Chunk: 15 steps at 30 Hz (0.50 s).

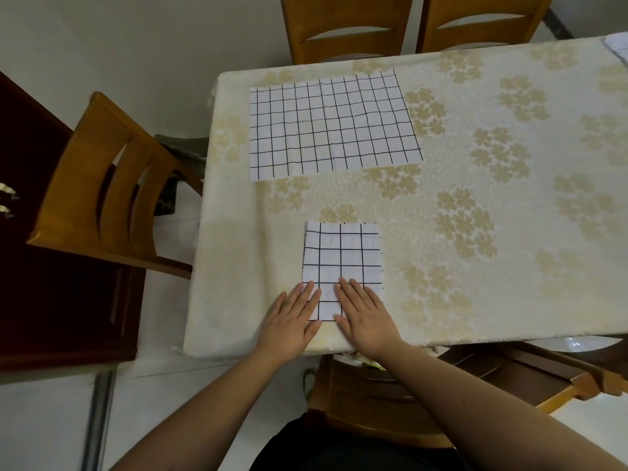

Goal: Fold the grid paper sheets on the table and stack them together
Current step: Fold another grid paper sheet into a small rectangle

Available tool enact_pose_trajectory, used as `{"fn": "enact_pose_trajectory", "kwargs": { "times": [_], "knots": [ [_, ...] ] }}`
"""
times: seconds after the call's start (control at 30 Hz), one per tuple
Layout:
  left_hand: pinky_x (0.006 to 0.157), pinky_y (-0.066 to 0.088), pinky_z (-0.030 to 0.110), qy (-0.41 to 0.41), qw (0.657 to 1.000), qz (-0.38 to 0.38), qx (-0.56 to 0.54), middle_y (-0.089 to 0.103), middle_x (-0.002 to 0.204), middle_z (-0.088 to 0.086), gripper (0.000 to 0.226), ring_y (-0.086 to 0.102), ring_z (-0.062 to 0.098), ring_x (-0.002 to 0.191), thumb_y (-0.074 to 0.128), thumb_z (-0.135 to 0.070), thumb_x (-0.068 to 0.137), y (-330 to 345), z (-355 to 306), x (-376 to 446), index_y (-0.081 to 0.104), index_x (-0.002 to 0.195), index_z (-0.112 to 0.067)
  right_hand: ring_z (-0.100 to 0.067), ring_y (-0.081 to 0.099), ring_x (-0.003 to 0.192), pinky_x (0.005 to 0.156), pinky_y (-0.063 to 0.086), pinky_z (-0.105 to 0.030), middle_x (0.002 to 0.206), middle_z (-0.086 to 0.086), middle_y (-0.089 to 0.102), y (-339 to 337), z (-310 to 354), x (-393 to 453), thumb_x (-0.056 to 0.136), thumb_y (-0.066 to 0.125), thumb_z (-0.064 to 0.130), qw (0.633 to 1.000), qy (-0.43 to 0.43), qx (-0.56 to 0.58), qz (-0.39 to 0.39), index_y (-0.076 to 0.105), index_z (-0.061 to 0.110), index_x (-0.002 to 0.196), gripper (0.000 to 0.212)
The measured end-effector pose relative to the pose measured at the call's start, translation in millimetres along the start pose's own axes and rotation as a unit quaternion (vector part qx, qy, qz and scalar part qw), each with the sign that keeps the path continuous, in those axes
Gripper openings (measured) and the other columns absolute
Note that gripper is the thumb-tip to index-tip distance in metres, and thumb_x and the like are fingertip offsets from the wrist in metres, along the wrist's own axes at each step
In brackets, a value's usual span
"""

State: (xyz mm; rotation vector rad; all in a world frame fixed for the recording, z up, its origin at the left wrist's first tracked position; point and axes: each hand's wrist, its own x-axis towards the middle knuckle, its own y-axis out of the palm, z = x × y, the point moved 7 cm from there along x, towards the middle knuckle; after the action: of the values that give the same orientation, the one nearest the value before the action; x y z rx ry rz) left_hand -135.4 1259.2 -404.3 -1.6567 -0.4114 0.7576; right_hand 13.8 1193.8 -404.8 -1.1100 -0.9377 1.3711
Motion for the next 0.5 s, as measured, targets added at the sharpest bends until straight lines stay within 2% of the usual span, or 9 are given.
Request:
{"fn": "enact_pose_trajectory", "kwargs": {
  "times": [0.23,0.37,0.5],
  "knots": [
    [0.119,0.017,0.042,-0.002,1.000,-0.014,-0.016,0.008,0.162,-0.002,0.058,0.006,0.016,0.149,0.000,-0.044,0.102,-5,0,1,0.011,0.155,-0.024,-0.021,0.021,0.146,0.115,0.016,-0.040,0.157,-0.006,0.027,0,0,0,0.102,0.025,0.047,1.000,0.012,0.003,0.000,0.030,0.013,0.150,0.059],
    [0.116,0.025,0.043,0.007,1.000,-0.006,-0.011,0.013,0.162,0.000,0.059,0.012,0.019,0.148,0.000,-0.044,0.101,-6,1,2,0.016,0.154,-0.023,-0.022,0.022,0.146,0.115,0.014,-0.039,0.157,-0.006,0.025,0,10,8,0.103,0.018,0.044,1.000,0.026,0.014,0.004,0.030,0.013,0.150,0.057],
    [0.117,0.023,0.043,0.005,1.000,0.001,-0.010,0.009,0.162,-0.001,0.058,0.007,0.019,0.149,0.004,-0.045,0.101,-3,4,2,0.014,0.155,-0.025,-0.023,0.024,0.145,0.115,0.013,-0.038,0.157,-0.007,0.025,3,9,8,0.103,0.008,0.041,0.998,0.051,0.018,0.013,0.029,0.012,0.150,0.059]
  ]
}}
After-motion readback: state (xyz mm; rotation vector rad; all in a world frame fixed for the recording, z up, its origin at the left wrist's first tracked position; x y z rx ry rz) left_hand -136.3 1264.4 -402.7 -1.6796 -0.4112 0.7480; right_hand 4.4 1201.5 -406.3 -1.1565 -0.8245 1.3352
